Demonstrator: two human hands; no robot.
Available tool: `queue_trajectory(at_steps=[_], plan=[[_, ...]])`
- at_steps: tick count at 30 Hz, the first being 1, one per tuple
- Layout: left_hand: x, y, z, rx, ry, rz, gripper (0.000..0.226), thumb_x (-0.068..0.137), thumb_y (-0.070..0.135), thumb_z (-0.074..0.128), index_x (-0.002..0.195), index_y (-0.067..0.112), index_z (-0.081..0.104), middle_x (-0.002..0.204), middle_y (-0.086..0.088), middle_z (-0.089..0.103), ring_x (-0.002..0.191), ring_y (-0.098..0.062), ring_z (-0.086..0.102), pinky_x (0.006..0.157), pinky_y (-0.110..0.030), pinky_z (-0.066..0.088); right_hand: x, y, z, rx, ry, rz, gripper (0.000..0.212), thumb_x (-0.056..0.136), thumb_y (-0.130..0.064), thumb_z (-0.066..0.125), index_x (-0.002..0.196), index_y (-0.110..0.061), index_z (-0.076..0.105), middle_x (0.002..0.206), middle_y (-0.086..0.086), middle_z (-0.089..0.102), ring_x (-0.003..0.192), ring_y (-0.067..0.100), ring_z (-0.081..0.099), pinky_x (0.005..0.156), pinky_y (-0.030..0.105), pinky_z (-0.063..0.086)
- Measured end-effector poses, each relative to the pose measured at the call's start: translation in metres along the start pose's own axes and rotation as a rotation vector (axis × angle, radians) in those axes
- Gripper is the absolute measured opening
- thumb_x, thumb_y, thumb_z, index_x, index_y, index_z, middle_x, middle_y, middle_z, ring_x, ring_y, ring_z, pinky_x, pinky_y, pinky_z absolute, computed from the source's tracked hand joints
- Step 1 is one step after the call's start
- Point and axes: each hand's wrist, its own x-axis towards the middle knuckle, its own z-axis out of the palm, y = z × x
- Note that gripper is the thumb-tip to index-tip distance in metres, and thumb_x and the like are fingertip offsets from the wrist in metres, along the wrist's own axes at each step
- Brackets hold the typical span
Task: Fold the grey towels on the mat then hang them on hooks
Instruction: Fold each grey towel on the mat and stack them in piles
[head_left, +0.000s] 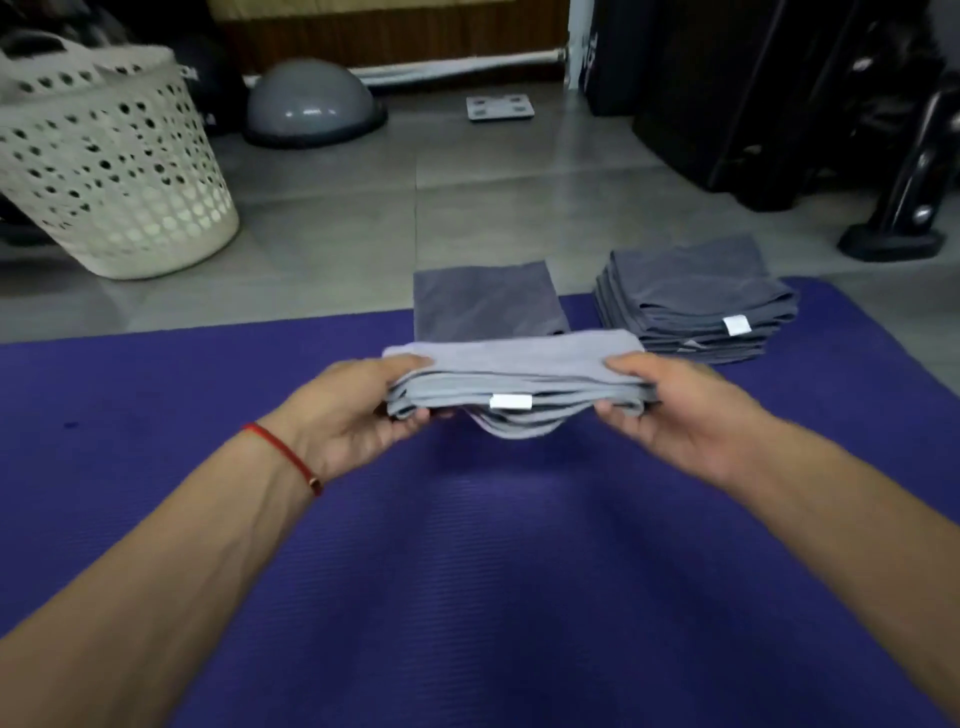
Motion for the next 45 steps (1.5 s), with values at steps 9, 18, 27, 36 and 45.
queue_trajectory(at_steps=[9, 18, 27, 36, 45], plan=[[0.116, 0.012, 0.004, 0.044, 0.299, 0.203, 0.015, 0.101, 0.019, 0.061, 0.101, 0.004, 0.060, 0.094, -0.011, 0.069, 0.071, -0.022, 0.070, 0.066, -0.039, 0.063, 0.134, -0.024, 0.023, -0.389, 0.061, -0.078, 0.023, 0.102, -0.021, 0.060, 0.113, 0.000, 0.059, 0.111, 0.014, 0.066, 0.094, 0.026, 0.070, 0.067, 0.038, 0.063], [0.066, 0.012, -0.029, 1.037, 0.363, 0.290, 0.033, 0.092, 0.021, 0.065, 0.124, 0.025, 0.055, 0.119, 0.002, 0.058, 0.105, -0.018, 0.059, 0.079, -0.031, 0.050, 0.085, -0.049, 0.000, -1.426, -0.236, -0.201, 0.028, 0.100, -0.036, 0.058, 0.127, -0.034, 0.057, 0.120, -0.010, 0.064, 0.101, 0.009, 0.064, 0.081, 0.026, 0.052], [-0.088, 0.160, 0.034, 1.184, 0.091, 0.129, 0.034, 0.086, 0.036, 0.054, 0.120, 0.029, 0.059, 0.117, 0.006, 0.061, 0.100, -0.016, 0.062, 0.089, -0.038, 0.054, -0.065, -0.154, 0.111, -1.790, -0.252, -0.219, 0.049, 0.105, -0.039, 0.040, 0.153, -0.028, 0.035, 0.139, -0.003, 0.057, 0.123, 0.020, 0.058, 0.100, 0.038, 0.050], [-0.289, 0.394, 0.013, 1.256, 0.144, -0.062, 0.043, 0.092, 0.039, 0.059, 0.134, 0.032, 0.055, 0.130, 0.004, 0.058, 0.115, -0.022, 0.055, 0.097, -0.043, 0.049, -0.251, -0.286, 0.244, -1.783, -0.305, -0.008, 0.062, 0.103, -0.047, 0.039, 0.160, -0.030, 0.022, 0.168, 0.003, 0.018, 0.152, 0.025, 0.021, 0.120, 0.046, 0.027], [-0.344, 0.576, -0.048, 1.353, 0.151, 0.148, 0.054, 0.095, 0.033, 0.055, 0.148, 0.031, 0.043, 0.148, 0.008, 0.047, 0.140, -0.017, 0.035, 0.108, -0.042, 0.037, -0.305, -0.386, 0.404, -1.917, -0.256, -0.158, 0.054, 0.101, -0.035, 0.042, 0.154, -0.024, 0.035, 0.150, 0.002, 0.045, 0.135, 0.024, 0.045, 0.111, 0.045, 0.035]])
